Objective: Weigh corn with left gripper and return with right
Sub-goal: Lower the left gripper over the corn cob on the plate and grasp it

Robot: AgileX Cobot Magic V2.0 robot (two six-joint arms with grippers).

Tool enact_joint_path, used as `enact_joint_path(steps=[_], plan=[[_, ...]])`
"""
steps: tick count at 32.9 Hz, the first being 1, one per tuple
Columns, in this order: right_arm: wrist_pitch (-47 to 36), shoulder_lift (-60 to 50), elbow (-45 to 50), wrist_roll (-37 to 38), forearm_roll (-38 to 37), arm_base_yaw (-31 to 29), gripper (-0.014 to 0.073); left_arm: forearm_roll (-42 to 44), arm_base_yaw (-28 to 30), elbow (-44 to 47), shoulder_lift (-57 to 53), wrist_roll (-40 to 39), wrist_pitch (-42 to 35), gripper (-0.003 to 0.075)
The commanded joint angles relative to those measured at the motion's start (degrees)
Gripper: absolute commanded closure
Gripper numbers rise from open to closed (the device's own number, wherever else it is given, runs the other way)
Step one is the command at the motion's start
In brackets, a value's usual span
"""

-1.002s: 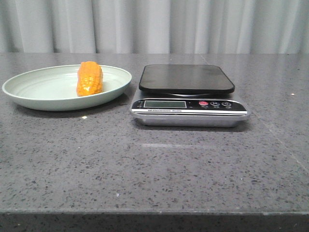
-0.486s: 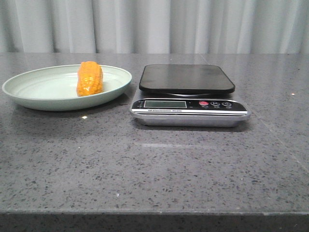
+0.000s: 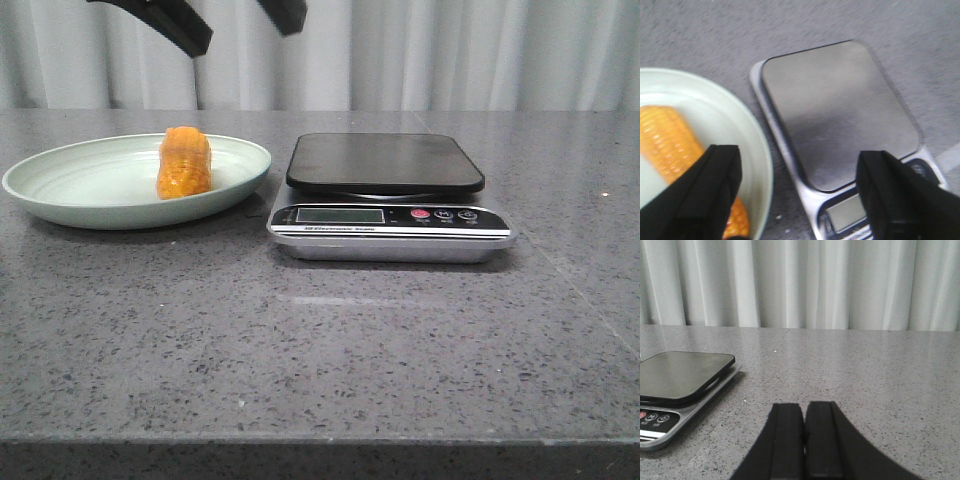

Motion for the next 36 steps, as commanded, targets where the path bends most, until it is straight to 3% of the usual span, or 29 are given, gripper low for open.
enact_joint_path(steps=[1, 8, 16, 26, 36], plan=[[-4.94, -0.91, -0.37, -0.25, -0.30, -0.03, 0.0445, 7.70, -0.24, -5.84, 0.62, -8.04, 4.40, 0.0261], [-4.94, -0.91, -0.37, -0.25, -0.30, -0.03, 0.0445, 10.94, -0.24, -13.42, 5.55, -12.31, 14.74, 0.0251], [-4.94, -0.91, -0.37, -0.25, -0.30, 0.02, 0.0445, 12.22, 0.78, -18.73, 10.69, -17.17, 23.98, 0.0061], [-4.94, -0.91, -0.37, -0.25, -0.30, 0.02, 0.0445, 15.23, 1.82, -21.23, 15.24, -24.46, 26.88, 0.0061], [-4.94, -0.91, -0.37, -0.25, -0.30, 0.02, 0.0445, 11.13, 4.36, -21.23, 19.00, -26.09, 25.84, 0.0078]])
